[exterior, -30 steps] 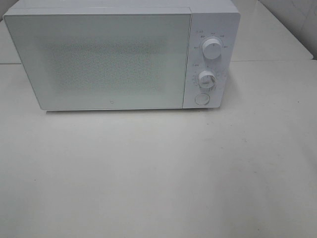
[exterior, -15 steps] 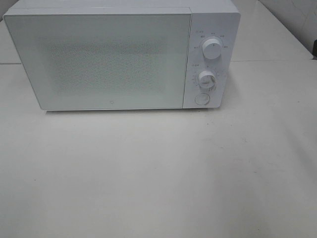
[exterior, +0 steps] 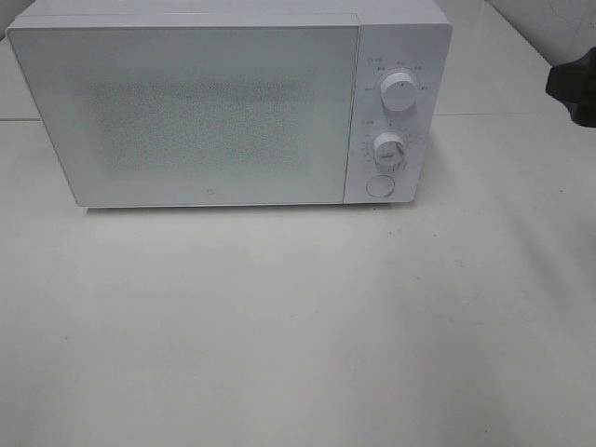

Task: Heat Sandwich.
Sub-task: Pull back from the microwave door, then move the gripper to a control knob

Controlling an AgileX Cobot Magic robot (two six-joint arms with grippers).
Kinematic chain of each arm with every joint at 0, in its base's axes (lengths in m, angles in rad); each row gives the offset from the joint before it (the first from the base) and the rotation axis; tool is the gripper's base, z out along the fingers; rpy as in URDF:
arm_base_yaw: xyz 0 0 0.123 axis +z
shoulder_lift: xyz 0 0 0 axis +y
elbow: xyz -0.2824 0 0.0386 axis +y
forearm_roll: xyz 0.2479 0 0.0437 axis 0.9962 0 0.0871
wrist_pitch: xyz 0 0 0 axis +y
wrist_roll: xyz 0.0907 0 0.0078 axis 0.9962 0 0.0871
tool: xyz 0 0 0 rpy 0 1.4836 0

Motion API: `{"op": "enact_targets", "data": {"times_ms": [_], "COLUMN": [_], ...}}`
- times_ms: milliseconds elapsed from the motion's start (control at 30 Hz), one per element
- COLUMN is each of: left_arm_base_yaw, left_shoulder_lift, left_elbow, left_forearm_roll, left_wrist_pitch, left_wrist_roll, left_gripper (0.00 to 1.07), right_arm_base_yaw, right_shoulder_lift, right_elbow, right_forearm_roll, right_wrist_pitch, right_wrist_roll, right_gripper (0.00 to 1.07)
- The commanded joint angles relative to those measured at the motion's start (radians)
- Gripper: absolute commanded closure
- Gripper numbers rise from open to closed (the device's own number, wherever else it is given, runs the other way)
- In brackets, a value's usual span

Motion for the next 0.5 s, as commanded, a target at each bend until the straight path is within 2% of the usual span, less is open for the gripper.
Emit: {"op": "enact_targets", "data": {"times_ms": [33, 167, 300, 333, 433, 467, 500], "left_arm_base_yaw": [0.0, 0.0, 0.0, 0.0, 0.0, 0.0, 0.0], "left_shoulder_lift": [-0.021, -0.021, -0.021, -0.021, -0.021, -0.021, -0.021], "left_elbow": [0.0, 0.0, 0.0, 0.0, 0.0, 0.0, 0.0], "left_forearm_roll": [-0.008, -0.008, -0.008, -0.008, -0.008, -0.008, -0.008], "left_wrist_pitch": [-0.011, -0.011, -0.011, -0.011, -0.011, -0.011, -0.011], "left_wrist_roll": [-0.001, -0.001, -0.001, -0.001, -0.001, -0.001, -0.001], "left_gripper": [0.07, 0.07, 0.07, 0.07, 0.07, 0.07, 0.07], "right_arm_base_yaw": [-0.004, -0.004, -0.003, -0.003, 0.04, 0.09, 0.09], "right_shoulder_lift": [0.02, 0.039, 0.088, 0.088, 0.118, 0.141, 0.141], "right_elbow": [0.046, 0.108, 0.225, 0.225, 0.26, 0.279, 0.279], "right_forearm_roll": [-0.013, -0.004, 0.054, 0.054, 0.123, 0.171, 0.171], "right_wrist_pitch": [-0.13, -0.268, -0.501, -0.501, -0.565, -0.61, -0.61], "right_wrist_roll": [0.009, 0.0, -0.075, -0.075, -0.12, -0.165, -0.165], "right_gripper": [0.31, 0.31, 0.31, 0.31, 0.31, 0.31, 0.31]}}
